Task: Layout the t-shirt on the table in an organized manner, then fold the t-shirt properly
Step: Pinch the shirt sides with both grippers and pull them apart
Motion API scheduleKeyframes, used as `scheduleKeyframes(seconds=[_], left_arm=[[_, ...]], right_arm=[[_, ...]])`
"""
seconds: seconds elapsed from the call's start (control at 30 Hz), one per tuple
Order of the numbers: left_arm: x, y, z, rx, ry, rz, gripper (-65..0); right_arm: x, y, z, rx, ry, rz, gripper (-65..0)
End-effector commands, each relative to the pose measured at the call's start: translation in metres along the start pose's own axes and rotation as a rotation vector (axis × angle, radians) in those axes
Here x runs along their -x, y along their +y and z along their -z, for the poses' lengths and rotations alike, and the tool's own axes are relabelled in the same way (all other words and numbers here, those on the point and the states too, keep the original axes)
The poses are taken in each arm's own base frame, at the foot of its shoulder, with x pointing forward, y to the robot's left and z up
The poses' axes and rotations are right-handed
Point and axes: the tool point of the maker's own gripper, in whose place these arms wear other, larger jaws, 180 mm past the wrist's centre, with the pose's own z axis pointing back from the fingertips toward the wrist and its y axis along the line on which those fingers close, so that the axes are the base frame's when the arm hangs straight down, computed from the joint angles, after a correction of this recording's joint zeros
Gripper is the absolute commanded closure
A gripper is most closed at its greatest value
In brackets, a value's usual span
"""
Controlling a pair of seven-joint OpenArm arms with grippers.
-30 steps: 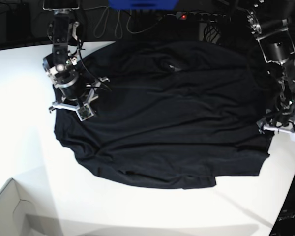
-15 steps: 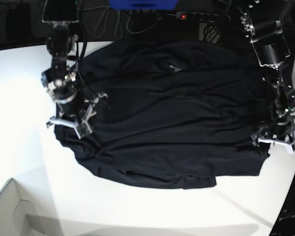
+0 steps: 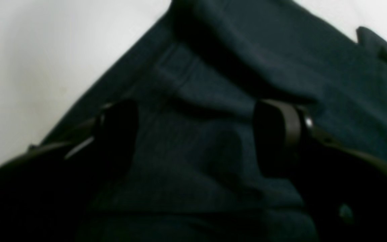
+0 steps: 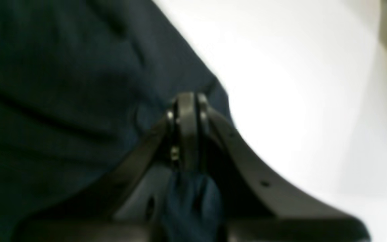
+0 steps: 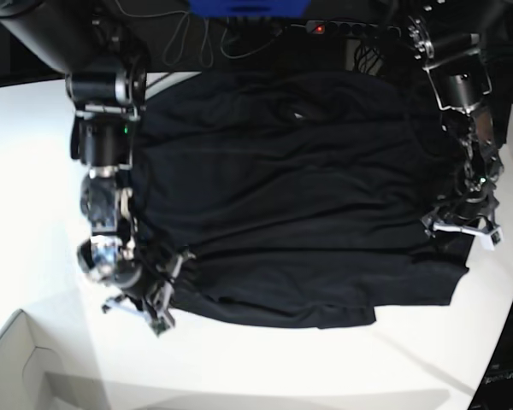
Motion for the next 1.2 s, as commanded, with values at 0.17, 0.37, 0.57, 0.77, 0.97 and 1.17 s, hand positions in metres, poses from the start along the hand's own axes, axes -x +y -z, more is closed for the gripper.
scheduleKeyframes(seconds=[0.17,0.37,0.57,0.77,0.97,1.17], left_arm=[[-0.009,0.003,-0.002,-0.005,-0.021,0.005,-52.1],[-0.009,0.004,-0.002,-0.005,-0.020,0.006,-52.1],[-0.011,0.003,-0.002,-0.003,-0.025,0.006,-52.1],[-0.009,0.001,-0.001,-0.001,-0.020,0.008,-52.1],[-0.010,0.000,-0.001,0.004,-0.021,0.003,-52.1],[-0.050,-0.015,-0.010,0.037,-0.122,0.020,-52.1]], right_arm=[[-0.008,0.009,0.036,-0.116,-0.011,0.105,0.0],[0.011,0.000,0.043,-0.113,-0.065,0.186,0.0],[0.041,-0.068,0.033,0.182,-0.093,0.208,-0.9],[0.042,-0.112,0.017,0.388,-0.146,0.182,-3.6],[0.037,-0.119,0.015,0.442,-0.144,0.178,-3.5],[0.035,-0.112,0.010,0.424,-0.087,0.173,-3.3]])
